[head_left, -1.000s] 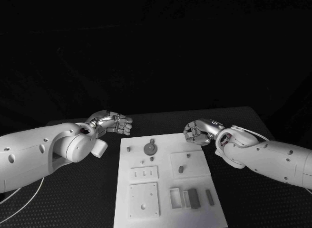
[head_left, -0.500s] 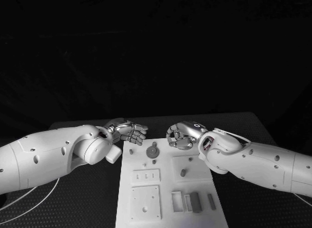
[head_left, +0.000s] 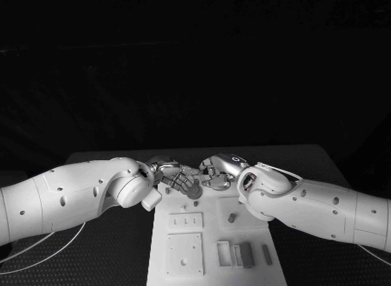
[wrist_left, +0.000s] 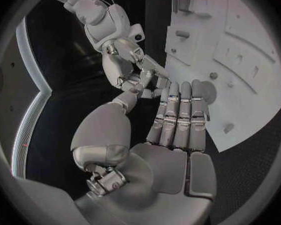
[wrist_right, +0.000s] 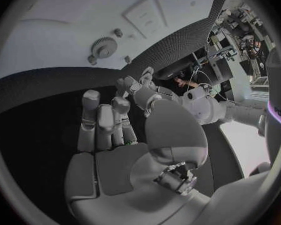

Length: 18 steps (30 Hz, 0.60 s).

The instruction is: Assemble the parts on the task board

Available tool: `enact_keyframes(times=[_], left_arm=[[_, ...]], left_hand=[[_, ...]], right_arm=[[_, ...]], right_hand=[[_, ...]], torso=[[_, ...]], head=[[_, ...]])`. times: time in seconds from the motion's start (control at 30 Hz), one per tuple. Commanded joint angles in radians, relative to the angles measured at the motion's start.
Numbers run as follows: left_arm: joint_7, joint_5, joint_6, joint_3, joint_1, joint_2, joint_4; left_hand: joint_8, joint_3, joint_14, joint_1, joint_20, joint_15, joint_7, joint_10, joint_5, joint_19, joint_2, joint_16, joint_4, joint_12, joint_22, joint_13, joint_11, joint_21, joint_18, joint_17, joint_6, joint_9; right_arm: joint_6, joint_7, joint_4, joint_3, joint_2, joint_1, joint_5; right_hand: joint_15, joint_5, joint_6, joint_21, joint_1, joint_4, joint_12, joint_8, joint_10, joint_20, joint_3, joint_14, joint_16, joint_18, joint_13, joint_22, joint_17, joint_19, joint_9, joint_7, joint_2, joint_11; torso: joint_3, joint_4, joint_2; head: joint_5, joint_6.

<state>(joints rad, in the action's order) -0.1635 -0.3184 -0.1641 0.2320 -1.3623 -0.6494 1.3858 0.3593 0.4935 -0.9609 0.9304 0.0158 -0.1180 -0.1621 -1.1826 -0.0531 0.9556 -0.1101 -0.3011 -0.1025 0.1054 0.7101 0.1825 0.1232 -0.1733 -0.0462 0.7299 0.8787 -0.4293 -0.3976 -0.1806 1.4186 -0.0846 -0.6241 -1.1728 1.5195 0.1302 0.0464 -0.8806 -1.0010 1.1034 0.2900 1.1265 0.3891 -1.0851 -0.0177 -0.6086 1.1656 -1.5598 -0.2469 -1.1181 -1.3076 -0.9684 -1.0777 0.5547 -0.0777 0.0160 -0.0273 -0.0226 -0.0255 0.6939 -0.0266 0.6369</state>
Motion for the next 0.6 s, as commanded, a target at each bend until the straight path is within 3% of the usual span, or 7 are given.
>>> enact_keyframes(times=[0.03,0.6], left_arm=[[-0.036,-0.028,0.055,0.000,0.000,0.006,0.003],[-0.039,-0.035,0.038,0.000,0.000,0.011,0.002]], left_hand=[[-0.005,-0.001,0.007,-0.013,0.003,-0.002,-0.003,0.008,0.004,-0.008,-0.003,0.004,0.010,-0.004,0.002,0.001,-0.002,0.005,-0.014,0.002,-0.005,0.002],[-0.007,0.002,0.007,-0.006,0.003,-0.002,-0.005,0.009,0.004,-0.008,-0.001,0.005,0.006,-0.004,0.005,0.003,-0.002,0.005,-0.016,0.006,-0.005,0.003]], right_arm=[[0.015,-0.022,0.008,0.001,0.006,0.000,0.016],[0.014,-0.028,0.027,0.002,0.015,0.000,0.020]], right_hand=[[0.008,0.004,-0.205,-0.006,0.008,0.003,0.003,0.003,0.006,-0.004,0.005,0.013,-0.006,-0.015,0.001,-0.019,0.000,0.000,0.028,0.012,0.005,-0.014],[0.009,0.004,-0.205,-0.007,0.008,0.003,0.002,0.003,0.003,-0.006,0.006,0.016,-0.006,-0.015,0.002,-0.019,-0.002,-0.001,0.031,0.013,0.006,-0.015]], torso=[[-0.0003,-0.0005,0.000],[-0.0003,-0.0004,0.002]], head=[[0.002,-0.001],[0.002,0.001]])
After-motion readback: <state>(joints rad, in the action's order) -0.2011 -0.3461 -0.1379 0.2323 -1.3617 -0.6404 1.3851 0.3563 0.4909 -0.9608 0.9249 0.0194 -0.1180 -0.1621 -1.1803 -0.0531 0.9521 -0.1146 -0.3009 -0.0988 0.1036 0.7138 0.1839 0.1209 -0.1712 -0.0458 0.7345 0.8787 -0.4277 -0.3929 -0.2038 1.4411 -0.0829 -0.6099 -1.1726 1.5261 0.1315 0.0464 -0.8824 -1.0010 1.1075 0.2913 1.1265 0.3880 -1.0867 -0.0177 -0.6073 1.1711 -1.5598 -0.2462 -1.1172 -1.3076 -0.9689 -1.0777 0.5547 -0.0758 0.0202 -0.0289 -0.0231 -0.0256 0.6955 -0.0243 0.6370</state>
